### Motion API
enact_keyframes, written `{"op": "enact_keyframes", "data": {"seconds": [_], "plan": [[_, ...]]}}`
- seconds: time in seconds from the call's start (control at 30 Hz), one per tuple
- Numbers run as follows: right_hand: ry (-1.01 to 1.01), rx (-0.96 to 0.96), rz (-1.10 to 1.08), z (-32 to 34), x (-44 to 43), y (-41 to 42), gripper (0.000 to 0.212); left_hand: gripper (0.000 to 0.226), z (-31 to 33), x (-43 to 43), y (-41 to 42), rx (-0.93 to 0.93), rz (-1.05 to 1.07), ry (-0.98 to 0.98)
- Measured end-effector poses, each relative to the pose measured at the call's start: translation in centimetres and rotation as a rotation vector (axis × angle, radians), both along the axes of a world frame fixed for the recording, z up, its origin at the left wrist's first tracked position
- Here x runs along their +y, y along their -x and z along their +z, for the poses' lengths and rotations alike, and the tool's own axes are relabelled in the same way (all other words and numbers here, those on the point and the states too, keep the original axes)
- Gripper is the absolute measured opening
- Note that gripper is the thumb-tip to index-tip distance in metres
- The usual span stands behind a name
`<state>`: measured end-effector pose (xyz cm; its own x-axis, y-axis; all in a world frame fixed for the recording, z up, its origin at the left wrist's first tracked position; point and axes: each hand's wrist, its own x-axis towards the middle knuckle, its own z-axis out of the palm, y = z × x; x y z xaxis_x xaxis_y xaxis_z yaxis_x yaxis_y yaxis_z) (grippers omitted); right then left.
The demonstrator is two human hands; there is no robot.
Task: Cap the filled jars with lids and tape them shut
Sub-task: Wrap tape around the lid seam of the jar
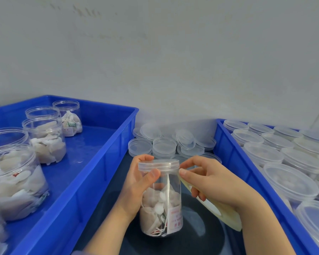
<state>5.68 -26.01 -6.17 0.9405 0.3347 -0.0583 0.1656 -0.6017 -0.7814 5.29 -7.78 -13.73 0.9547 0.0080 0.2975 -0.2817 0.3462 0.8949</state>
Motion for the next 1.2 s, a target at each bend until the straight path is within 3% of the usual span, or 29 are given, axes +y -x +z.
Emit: {"op": "enact_keyframes", "data": {"seconds": [0.27, 0.4, 0.5, 0.67, 0.73, 0.83, 0.87, 1.07, 1.2], "plan": [[-0.043, -0.002, -0.025, -0.4, -0.1, -0.1, 0.016, 0.076, -0.1, 0.1, 0.1, 0.044, -0.026, 0.008], [-0.086, 0.047, -0.015, -0.5, -0.3, -0.2, 0.019, 0.109, 0.3, 0.0, 0.5, 0.096, -0.089, 0.039], [-0.122, 0.071, -0.001, -0.6, -0.5, -0.3, 0.032, 0.116, 0.4, 0.2, 0.6, 0.155, -0.166, 0.071], [-0.135, 0.068, -0.031, -0.8, -0.4, -0.1, 0.043, 0.131, 1.2, 0.4, 0.5, 0.169, -0.073, -0.204], [-0.105, 0.057, -0.033, -0.7, -0.4, -0.1, 0.041, 0.119, 1.5, 0.4, 0.5, 0.161, -0.006, -0.256], [-0.046, -0.004, -0.051, -0.4, -0.2, -0.1, 0.028, 0.075, 2.1, 0.2, 0.4, 0.114, 0.05, -0.331], [-0.024, -0.028, -0.053, -0.4, 0.0, -0.1, 0.027, 0.07, 2.3, 0.0, 0.4, 0.114, 0.057, -0.35], [-0.054, 0.008, -0.025, -0.3, 0.6, 0.0, 0.026, 0.076, 1.7, -0.7, -0.1, 0.156, 0.223, -0.354], [-0.135, 0.045, 0.021, -0.3, -0.3, 0.0, 0.043, 0.073, 1.5, -0.4, -0.4, 0.177, 0.227, -0.343]]}}
